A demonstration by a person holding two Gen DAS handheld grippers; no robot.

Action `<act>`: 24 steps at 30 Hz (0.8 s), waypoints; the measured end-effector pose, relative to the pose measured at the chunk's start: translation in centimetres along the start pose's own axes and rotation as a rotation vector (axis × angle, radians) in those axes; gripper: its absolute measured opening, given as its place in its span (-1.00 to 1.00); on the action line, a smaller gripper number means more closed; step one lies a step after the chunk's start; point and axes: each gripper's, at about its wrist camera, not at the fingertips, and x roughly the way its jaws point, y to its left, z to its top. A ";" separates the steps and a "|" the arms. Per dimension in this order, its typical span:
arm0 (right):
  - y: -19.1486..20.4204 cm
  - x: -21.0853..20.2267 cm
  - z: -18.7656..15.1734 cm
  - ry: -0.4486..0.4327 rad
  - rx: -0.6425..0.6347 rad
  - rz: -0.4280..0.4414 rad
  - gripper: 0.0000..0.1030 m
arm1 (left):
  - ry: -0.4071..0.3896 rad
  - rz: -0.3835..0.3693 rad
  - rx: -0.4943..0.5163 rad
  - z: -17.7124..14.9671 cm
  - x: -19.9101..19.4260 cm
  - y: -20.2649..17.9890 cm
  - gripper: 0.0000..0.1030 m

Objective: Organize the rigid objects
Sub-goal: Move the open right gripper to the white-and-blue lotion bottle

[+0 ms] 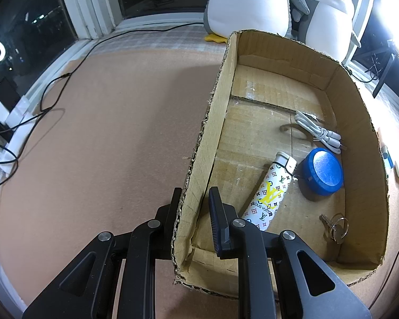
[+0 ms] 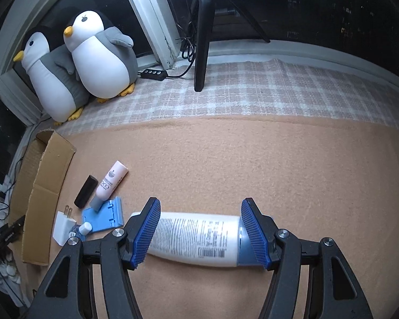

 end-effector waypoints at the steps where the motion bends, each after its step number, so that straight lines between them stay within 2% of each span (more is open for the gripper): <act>1: 0.0 0.4 0.3 0.017 -0.006 0.004 0.15 | 0.000 0.000 0.000 0.0 0.0 0.0 -0.66; 7: -0.4 1.5 0.3 0.084 -0.018 0.008 0.15 | 0.000 -0.001 -0.001 0.0 0.0 0.0 -0.66; 18: -0.9 -0.1 -3.5 0.109 0.024 0.083 0.15 | 0.000 0.000 0.000 0.0 0.0 0.0 -0.66; 24: 1.5 -0.2 -5.6 0.036 -0.087 -0.031 0.15 | 0.000 0.001 0.000 0.0 0.0 0.1 -0.66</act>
